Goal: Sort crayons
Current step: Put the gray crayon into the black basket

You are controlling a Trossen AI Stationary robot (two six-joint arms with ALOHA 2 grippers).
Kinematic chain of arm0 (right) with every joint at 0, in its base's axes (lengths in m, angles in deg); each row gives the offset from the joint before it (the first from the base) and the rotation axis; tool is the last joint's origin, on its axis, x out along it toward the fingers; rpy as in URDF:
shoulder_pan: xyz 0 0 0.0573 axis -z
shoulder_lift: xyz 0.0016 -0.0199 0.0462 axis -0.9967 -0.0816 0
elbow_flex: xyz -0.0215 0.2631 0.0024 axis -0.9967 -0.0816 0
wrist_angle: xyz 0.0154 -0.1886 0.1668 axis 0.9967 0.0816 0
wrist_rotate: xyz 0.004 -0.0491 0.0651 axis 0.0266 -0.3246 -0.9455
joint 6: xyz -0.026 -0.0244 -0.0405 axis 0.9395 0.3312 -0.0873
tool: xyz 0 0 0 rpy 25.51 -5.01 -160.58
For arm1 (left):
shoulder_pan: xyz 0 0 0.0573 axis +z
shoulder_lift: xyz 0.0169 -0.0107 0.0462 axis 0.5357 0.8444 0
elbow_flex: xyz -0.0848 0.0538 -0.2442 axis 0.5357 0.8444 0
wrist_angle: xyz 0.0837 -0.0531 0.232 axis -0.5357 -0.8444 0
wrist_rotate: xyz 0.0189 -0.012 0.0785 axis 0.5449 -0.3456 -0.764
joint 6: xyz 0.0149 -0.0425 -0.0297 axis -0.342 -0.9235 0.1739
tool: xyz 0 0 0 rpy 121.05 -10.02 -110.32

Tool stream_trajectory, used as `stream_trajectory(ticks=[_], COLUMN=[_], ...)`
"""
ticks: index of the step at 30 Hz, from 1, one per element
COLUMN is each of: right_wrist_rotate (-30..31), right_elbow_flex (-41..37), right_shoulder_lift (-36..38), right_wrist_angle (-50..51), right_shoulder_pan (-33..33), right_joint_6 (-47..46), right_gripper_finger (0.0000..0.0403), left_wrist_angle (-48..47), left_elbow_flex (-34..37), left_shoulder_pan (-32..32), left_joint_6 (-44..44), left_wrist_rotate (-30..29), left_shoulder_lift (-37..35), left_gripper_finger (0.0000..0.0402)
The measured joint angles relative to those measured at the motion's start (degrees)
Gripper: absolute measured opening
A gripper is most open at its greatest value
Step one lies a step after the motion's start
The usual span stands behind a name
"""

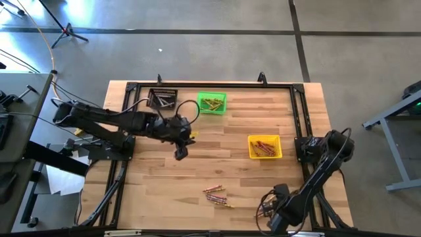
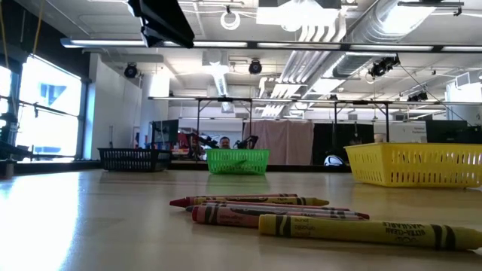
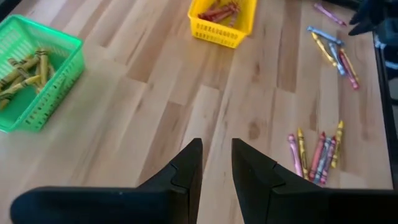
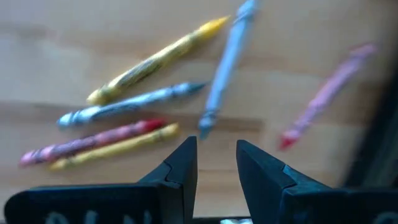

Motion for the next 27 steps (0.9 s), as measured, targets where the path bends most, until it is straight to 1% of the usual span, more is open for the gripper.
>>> stream_trajectory(ticks=[2, 4, 8, 13, 17, 19, 23, 27], right_wrist_rotate=[0.23, 0.48, 0.48, 0.48, 0.50, 0.47, 0.15, 0.89], right_elbow_flex=[-3.21, -5.34, -7.12, -8.21, -10.39, -12.79, -18.48, -22.47], right_shoulder_lift=[0.56, 0.77, 0.89, 1.65, 2.72, 3.32, 5.33, 7.75], right_wrist_angle=[-6.47, -9.96, -10.41, -10.36, -10.65, -13.09, -21.06, -24.82], right_shoulder_pan=[0.55, 1.03, 1.59, 1.60, 1.26, 1.07, 1.12, 1.07], right_joint_6=[0.01, -0.04, 0.02, 0.05, 0.16, 0.16, 0.18, 0.58], right_gripper_finger=[0.0099, 0.0099, 0.0099, 0.0099, 0.0099, 0.0099, 0.0099, 0.0098], left_wrist_angle=[-0.33, -0.35, -0.35, -0.40, -0.36, -0.33, -0.30, -0.24], left_elbow_flex=[0.01, 0.00, 0.01, 0.01, 0.01, 0.01, 0.00, 0.01], left_shoulder_pan=[-1.22, -1.94, -2.16, -1.35, -0.41, 0.02, 0.98, 1.65], left_joint_6=[0.80, 1.53, 3.44, 3.64, 5.52, 5.95, 5.95, 5.94], left_wrist_rotate=[-0.90, -1.33, -1.66, -1.68, -1.89, -2.46, -2.77, -2.88], left_shoulder_lift=[0.00, 0.00, 0.02, 0.02, 0.02, 0.02, 0.02, 0.02], left_gripper_finger=[0.0072, 0.0072, 0.0072, 0.0072, 0.0072, 0.0072, 0.0072, 0.0072])
